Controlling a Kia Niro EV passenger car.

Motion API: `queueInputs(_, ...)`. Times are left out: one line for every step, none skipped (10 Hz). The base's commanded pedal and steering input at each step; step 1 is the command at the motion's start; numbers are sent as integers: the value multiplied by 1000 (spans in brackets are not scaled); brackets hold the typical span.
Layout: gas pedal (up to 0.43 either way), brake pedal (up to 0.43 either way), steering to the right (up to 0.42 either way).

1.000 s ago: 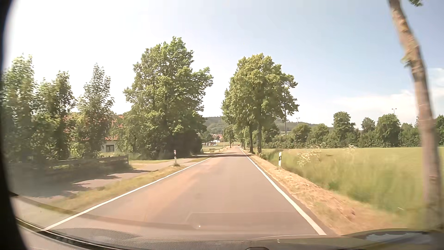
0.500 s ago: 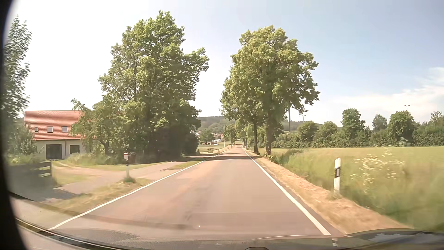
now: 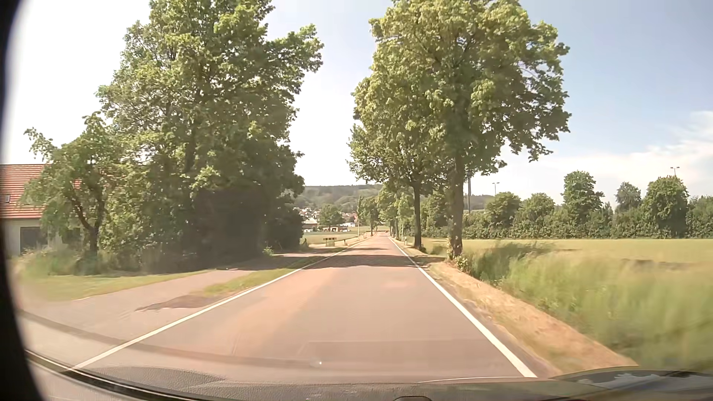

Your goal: Follow the waypoints while adhering to traffic rules and regulations

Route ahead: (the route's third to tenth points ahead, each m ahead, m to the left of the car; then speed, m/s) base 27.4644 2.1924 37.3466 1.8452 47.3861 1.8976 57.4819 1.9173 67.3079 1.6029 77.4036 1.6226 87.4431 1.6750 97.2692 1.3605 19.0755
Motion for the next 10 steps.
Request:
queueInputs(157,0,2)
queueInputs(138,0,1)
queueInputs(130,0,1)
queueInputs(67,0,1)
queueInputs(47,0,0)
queueInputs(47,0,0)
queueInputs(47,0,-1)
queueInputs(39,0,-2)
queueInputs(39,0,-2)
queueInputs(28,0,-2)
